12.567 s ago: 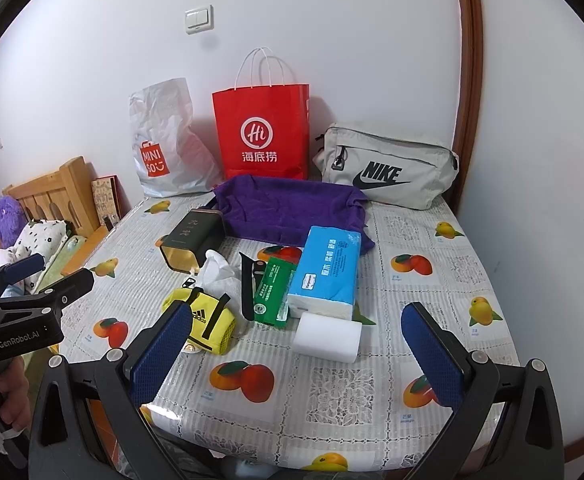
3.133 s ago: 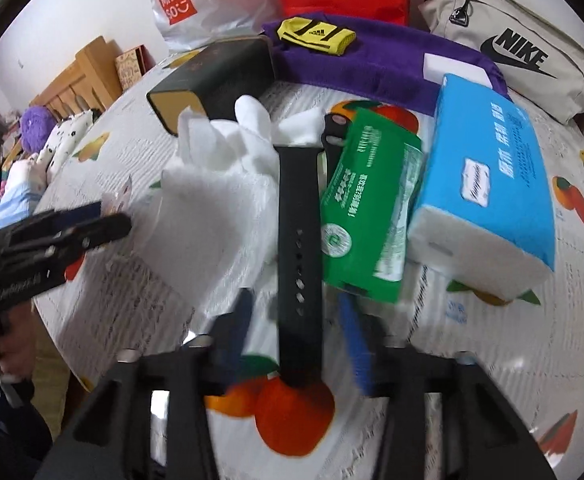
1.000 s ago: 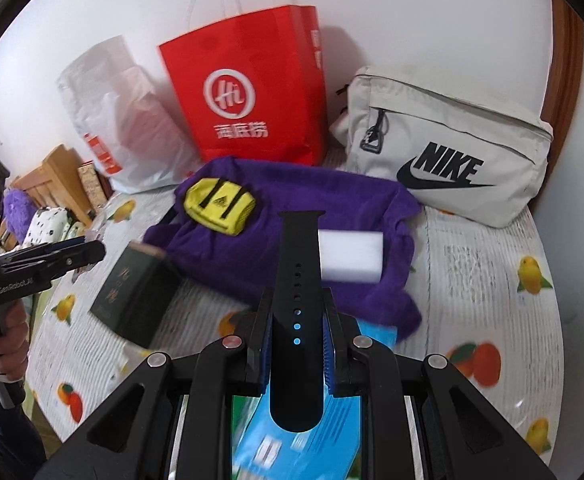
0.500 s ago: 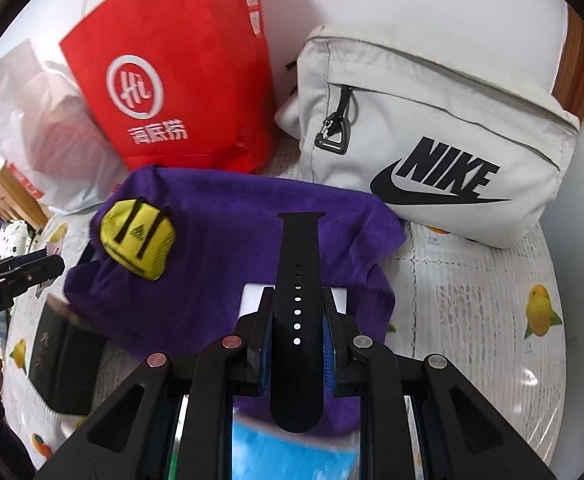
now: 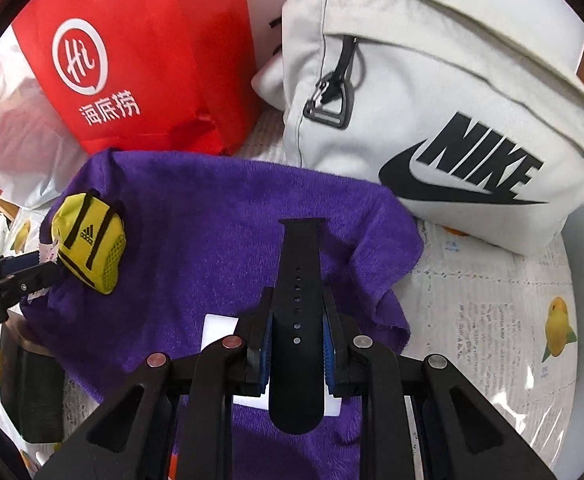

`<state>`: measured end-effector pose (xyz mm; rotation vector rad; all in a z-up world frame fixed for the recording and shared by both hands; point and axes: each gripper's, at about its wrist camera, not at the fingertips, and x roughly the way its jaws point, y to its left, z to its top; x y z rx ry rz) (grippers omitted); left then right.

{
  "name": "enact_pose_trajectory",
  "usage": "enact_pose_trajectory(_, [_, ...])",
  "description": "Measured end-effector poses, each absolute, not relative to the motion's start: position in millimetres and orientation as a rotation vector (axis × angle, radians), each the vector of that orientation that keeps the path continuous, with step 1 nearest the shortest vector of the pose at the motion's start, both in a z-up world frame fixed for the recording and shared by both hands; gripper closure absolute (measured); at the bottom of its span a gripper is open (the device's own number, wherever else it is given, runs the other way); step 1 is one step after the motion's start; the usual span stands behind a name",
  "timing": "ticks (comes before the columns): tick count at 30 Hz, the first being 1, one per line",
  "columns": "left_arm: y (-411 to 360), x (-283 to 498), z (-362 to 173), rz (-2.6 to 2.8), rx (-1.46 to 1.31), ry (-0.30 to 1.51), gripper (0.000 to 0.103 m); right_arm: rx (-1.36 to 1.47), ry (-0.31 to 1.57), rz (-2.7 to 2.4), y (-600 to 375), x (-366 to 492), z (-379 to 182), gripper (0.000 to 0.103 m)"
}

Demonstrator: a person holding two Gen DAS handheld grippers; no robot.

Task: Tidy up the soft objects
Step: 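Lay the snack packet on the yellow bag with the left while the right lays the strap on the towel, then open both grippers and pull them back from the purple towel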

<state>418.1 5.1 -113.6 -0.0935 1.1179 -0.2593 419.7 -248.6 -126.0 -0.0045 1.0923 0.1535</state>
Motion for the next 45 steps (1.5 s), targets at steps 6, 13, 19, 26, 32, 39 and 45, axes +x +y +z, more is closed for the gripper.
enact_pose_trajectory(6, [2.3,423.7,-121.6,-0.252,-0.087,1.134,0.052,-0.005,1.109,0.149,-248.8,425.1,-135.8,0.082])
enact_pose_trajectory(13, [-3.3,426.8,-121.4,-0.276,-0.152,1.118,0.028,-0.009,1.107,0.172,-251.3,426.4,-137.8,0.043])
enact_pose_trajectory(19, [1.2,418.0,-110.1,-0.257,-0.127,1.107,0.028,0.021,1.077,0.178,-254.6,416.6,-122.9,0.036])
enact_pose_trajectory(26, [13.4,393.3,-85.7,-0.243,-0.116,1.081,0.028,0.076,1.019,0.177,-257.5,383.5,-91.4,0.036])
enact_pose_trajectory(32, [21.2,351.6,-60.4,-0.245,-0.107,1.048,0.028,0.114,0.968,0.221,-253.3,331.8,-65.9,0.036])
enact_pose_trajectory(39, [22.5,295.5,-52.2,-0.242,-0.088,1.04,0.028,0.094,0.939,0.258,-244.1,278.2,-50.1,0.036])
enact_pose_trajectory(45, [19.7,244.2,-64.1,-0.255,-0.097,1.058,0.028,0.083,0.937,0.279,-244.6,225.8,-51.0,0.036])
